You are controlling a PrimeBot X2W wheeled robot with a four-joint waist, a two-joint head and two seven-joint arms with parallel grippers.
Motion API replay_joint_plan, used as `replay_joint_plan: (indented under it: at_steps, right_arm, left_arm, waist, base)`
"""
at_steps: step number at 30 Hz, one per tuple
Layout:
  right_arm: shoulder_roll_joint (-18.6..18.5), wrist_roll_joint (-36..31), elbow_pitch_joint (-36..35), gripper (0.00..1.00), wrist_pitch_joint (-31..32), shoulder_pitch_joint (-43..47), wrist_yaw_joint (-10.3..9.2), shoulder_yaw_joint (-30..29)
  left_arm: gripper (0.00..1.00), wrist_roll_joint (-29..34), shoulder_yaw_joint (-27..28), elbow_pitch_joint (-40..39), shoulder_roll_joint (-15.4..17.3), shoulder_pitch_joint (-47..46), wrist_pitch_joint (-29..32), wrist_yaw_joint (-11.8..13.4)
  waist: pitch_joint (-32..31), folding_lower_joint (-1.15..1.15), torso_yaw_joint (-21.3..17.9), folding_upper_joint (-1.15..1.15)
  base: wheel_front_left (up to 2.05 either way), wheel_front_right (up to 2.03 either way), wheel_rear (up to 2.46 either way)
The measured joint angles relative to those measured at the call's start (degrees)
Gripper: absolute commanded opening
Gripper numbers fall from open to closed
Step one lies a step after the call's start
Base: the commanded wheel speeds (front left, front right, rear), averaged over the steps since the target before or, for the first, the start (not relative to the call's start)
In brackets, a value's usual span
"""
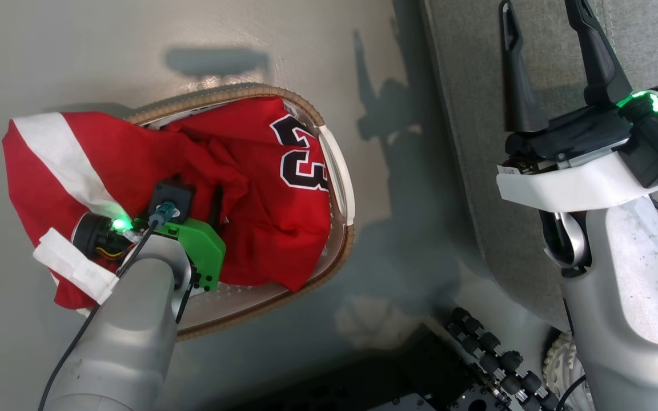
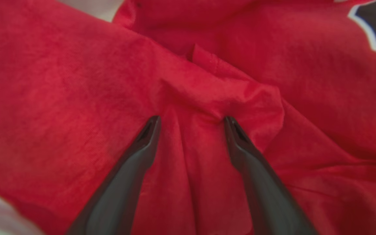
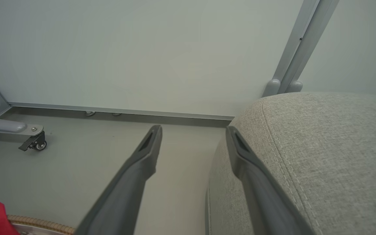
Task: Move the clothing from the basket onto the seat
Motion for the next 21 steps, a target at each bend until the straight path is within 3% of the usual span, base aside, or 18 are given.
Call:
replay_joint_plan:
  at_steps: [11,12,13,21]
  right_arm:
    - [0.0,0.5,-0.3,1.00,0.0,0.0,0.00,0.0]
    - [0.0,0.6,-0.2,1.00,0.0,-0.1,0.00,0.0]
    - [0.0,0.7,-0.2,1.00,0.0,-0.1,0.00,0.1]
    - [0.0,0.7,1.2,1.00,0.0,-0.3,0.00,0.2]
  left_arm:
    - [0.98,0.0,-1.1,7.0,-0.5,-4.1,0.6,1.8]
    - [0.56,-0.1,-1.2,7.3,-0.5,-4.2,1.1,1.8]
    - [0.00,-0.1,-1.5,7.4,-0.6,-4.3,1.1,1.8]
    - [0.00,0.4,-3.3,8.1,-0.7,-4.0,0.9,1.8]
  waist:
    - [1.9,0.00,-0.2,0.00]
    - [1.9,0.00,-0.2,0.00]
    - [1.9,0.00,-0.2,0.00]
    - [0.0,0.00,-0.2,0.00]
  base:
    - [0.00,0.00,0.00]
    - [0.00,0.00,0.00]
    - [0.00,0.00,0.00]
    - [0.00,0.00,0.00]
